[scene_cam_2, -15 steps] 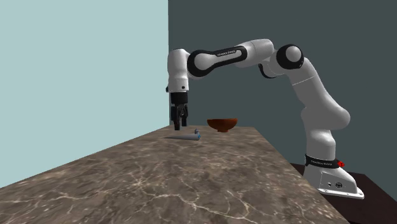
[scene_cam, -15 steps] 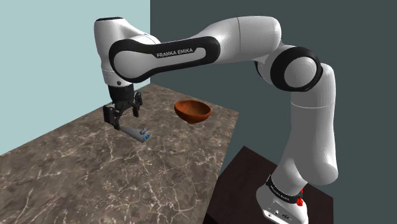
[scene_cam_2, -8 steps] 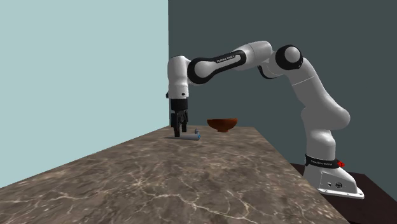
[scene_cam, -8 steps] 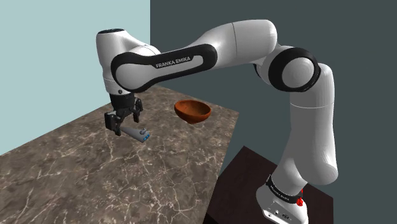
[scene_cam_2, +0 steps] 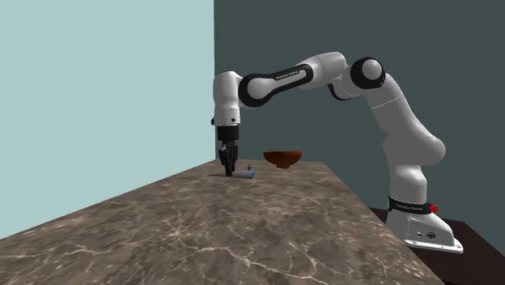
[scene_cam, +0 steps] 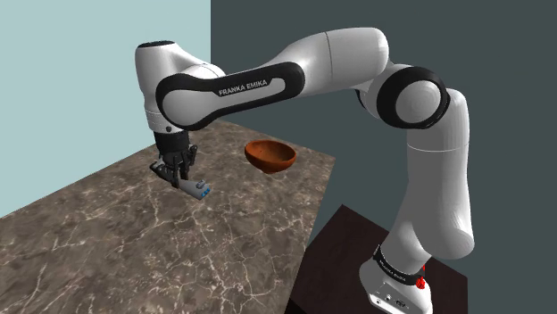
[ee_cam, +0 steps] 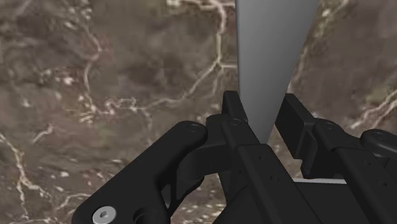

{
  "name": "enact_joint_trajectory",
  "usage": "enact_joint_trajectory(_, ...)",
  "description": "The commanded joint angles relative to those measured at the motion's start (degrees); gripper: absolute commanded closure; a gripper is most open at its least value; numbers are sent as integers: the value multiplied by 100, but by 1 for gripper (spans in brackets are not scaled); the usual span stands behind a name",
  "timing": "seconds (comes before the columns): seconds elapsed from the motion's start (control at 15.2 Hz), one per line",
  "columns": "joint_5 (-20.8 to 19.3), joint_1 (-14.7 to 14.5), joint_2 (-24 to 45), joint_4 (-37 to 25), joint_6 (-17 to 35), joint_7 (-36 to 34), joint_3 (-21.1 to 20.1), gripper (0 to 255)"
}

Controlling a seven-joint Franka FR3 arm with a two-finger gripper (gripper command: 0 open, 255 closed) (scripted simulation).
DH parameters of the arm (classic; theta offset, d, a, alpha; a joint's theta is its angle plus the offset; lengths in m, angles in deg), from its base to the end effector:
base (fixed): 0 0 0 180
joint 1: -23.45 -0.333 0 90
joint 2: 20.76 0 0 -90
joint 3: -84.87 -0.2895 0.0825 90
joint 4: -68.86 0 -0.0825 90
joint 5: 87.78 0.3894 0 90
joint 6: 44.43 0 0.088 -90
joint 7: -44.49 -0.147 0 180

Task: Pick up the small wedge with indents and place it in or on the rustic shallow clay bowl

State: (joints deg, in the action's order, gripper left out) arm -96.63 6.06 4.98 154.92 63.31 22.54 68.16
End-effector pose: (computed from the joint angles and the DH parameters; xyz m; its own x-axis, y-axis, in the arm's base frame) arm 0.5753 0.3439 0.3472 0.9710 0.2356 -0.0404 0.2371 -0.9708 0.0370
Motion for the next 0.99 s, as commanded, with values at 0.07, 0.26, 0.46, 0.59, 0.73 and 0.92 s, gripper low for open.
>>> enact_joint_trajectory(0.07, 0, 0, 1, 0, 0, 0, 0, 255)
enact_joint_trajectory(0.26, 0, 0, 1, 1, 0, 0, 0, 255)
enact_joint_trajectory(0.46, 7, -1, -16, -50, -67, 6, -3, 255)
enact_joint_trajectory(0.59, 19, -4, -45, -163, -206, 18, -9, 255)
enact_joint_trajectory(0.73, 30, -9, -69, -281, -348, 28, -15, 255)
enact_joint_trajectory(0.92, 42, -19, -96, -474, -565, 44, -22, 255)
